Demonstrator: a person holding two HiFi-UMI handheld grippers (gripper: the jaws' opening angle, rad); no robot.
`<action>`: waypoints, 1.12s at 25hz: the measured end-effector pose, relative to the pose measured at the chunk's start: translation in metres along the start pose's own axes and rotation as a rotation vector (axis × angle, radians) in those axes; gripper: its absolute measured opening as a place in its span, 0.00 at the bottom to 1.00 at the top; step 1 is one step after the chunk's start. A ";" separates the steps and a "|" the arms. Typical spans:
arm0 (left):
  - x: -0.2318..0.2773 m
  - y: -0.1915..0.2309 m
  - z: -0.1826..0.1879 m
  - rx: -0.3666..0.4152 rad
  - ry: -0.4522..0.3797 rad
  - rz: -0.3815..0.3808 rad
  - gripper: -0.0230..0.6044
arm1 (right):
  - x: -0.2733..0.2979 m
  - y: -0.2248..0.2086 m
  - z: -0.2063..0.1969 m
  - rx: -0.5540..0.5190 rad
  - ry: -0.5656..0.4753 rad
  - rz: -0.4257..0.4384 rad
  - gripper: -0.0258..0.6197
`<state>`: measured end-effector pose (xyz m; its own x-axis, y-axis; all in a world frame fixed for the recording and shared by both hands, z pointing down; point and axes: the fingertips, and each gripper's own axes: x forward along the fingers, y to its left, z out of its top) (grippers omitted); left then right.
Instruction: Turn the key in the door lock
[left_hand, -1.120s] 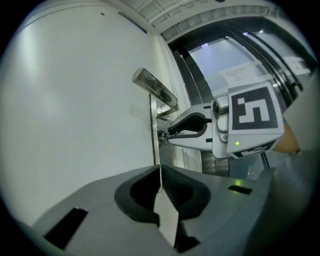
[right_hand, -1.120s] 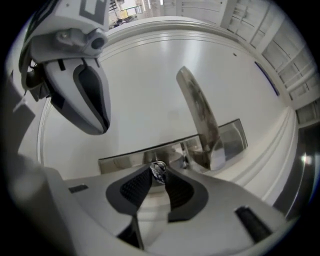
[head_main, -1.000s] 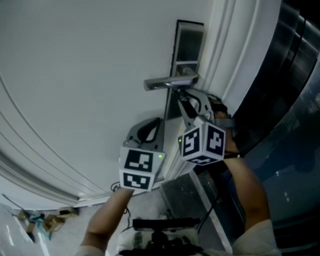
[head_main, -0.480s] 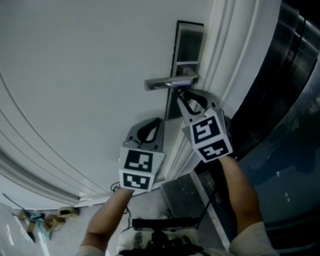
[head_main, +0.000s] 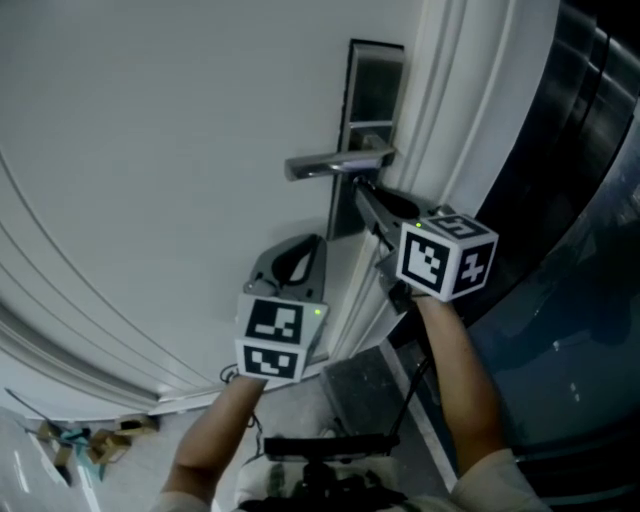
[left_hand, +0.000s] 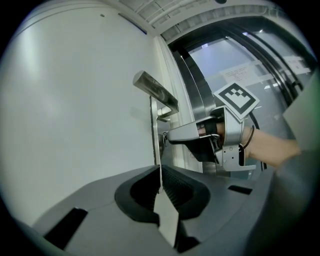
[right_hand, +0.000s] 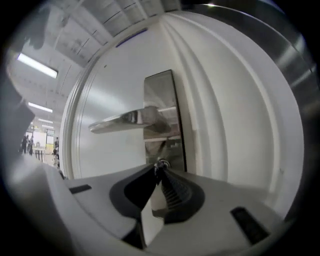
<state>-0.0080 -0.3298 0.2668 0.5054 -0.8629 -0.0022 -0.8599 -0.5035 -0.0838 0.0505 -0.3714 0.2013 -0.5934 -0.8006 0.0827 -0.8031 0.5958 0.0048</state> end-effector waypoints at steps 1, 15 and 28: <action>0.000 -0.001 0.001 0.001 -0.001 -0.001 0.08 | -0.001 0.000 0.001 0.043 -0.018 0.006 0.09; -0.002 -0.001 0.003 0.000 -0.008 -0.002 0.08 | -0.002 -0.010 -0.004 0.791 -0.187 0.175 0.12; -0.007 0.000 -0.001 -0.004 -0.003 0.006 0.08 | -0.002 -0.013 -0.007 1.315 -0.371 0.296 0.13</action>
<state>-0.0115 -0.3238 0.2679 0.5001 -0.8660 -0.0052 -0.8634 -0.4981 -0.0802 0.0623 -0.3770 0.2077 -0.5609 -0.7503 -0.3500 0.0146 0.4137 -0.9103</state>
